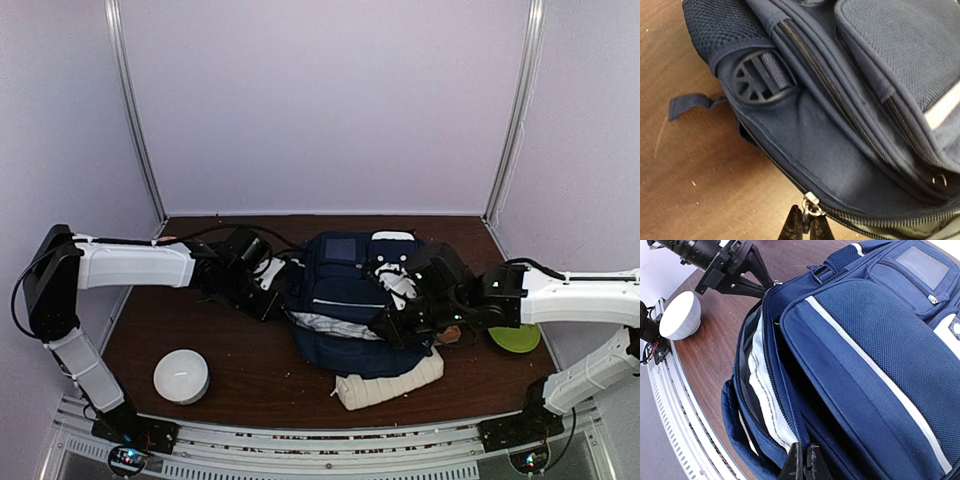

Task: Pack the student bag
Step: Unzip the student bag at the center of the board.

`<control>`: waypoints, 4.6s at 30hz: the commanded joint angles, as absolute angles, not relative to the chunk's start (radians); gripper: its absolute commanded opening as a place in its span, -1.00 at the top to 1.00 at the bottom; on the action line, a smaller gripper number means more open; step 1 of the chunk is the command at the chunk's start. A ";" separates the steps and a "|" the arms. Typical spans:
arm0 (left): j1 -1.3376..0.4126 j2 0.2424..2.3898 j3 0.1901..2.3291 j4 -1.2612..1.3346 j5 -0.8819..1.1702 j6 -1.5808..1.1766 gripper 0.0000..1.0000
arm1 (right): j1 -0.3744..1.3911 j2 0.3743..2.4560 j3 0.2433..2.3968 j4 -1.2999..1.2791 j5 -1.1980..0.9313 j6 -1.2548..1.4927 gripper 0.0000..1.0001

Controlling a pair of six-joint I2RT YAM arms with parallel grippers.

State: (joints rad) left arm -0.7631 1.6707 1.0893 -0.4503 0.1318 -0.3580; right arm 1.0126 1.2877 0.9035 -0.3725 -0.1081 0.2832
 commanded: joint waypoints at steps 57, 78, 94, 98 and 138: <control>-1.165 2.145 1.877 -0.662 0.202 0.042 -0.72 | 0.658 0.812 0.563 -0.289 0.056 0.817 0.07; -1.023 1.860 1.585 -0.490 0.081 -0.096 1.00 | 0.742 0.824 0.531 -0.011 -0.224 0.597 0.06; -1.022 1.747 1.543 -0.495 0.069 -0.127 1.00 | 0.873 1.071 0.501 0.218 -0.254 0.636 0.13; -1.022 1.733 1.545 -0.500 0.065 -0.127 1.00 | 0.874 1.096 0.497 0.245 -0.223 0.663 0.11; -1.022 1.666 1.535 -0.515 0.043 -0.121 1.00 | 0.869 1.271 0.598 0.288 -0.343 0.701 0.53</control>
State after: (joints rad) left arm -1.0180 1.7390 1.5166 -0.5777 0.0460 -0.1070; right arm 0.8688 1.2678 0.5846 0.2546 -0.3119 0.7002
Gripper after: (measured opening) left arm 0.029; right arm 0.263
